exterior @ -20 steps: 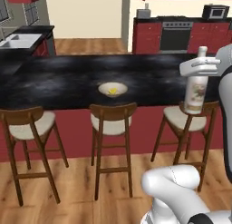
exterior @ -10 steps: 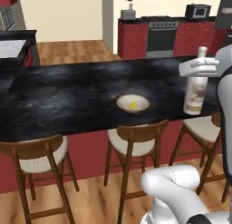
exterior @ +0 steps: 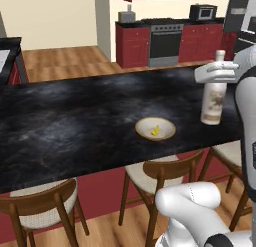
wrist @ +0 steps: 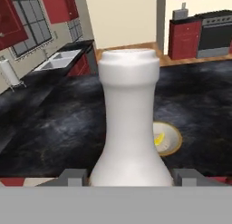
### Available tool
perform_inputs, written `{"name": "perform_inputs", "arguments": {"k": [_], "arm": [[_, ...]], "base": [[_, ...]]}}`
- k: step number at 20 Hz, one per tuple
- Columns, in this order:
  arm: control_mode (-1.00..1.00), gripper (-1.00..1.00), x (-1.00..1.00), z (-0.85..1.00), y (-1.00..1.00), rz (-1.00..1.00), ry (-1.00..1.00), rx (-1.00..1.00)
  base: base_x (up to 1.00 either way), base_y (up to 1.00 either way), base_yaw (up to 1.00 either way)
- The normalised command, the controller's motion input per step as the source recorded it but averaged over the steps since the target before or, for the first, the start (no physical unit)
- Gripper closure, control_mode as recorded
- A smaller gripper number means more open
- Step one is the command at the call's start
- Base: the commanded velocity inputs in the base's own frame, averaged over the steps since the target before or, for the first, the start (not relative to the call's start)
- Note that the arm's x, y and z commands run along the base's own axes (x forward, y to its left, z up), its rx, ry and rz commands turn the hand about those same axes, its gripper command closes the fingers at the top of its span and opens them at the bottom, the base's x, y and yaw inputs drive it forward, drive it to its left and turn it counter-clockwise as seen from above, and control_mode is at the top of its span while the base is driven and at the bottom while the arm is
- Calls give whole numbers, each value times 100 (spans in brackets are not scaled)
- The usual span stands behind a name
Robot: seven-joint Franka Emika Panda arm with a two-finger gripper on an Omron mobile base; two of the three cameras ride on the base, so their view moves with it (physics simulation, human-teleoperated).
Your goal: There is a bowl on the dining counter. Grab a lemon wedge from the fridge and place it in the bowl. Then get the liquor bottle and glass cup from the cabinet and place them next to the bowl.
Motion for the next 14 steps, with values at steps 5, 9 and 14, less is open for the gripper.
{"name": "perform_inputs", "arguments": {"k": [5,9,14], "arm": [[-100,100,28,-17,89,-8,-2,-14],[-100,100,55,-39,98,-11,0,-17],[-100,100,92,-57,52,-8,1,-6]], "base": [[0,0,0],[0,0,0],[0,0,0]]}}
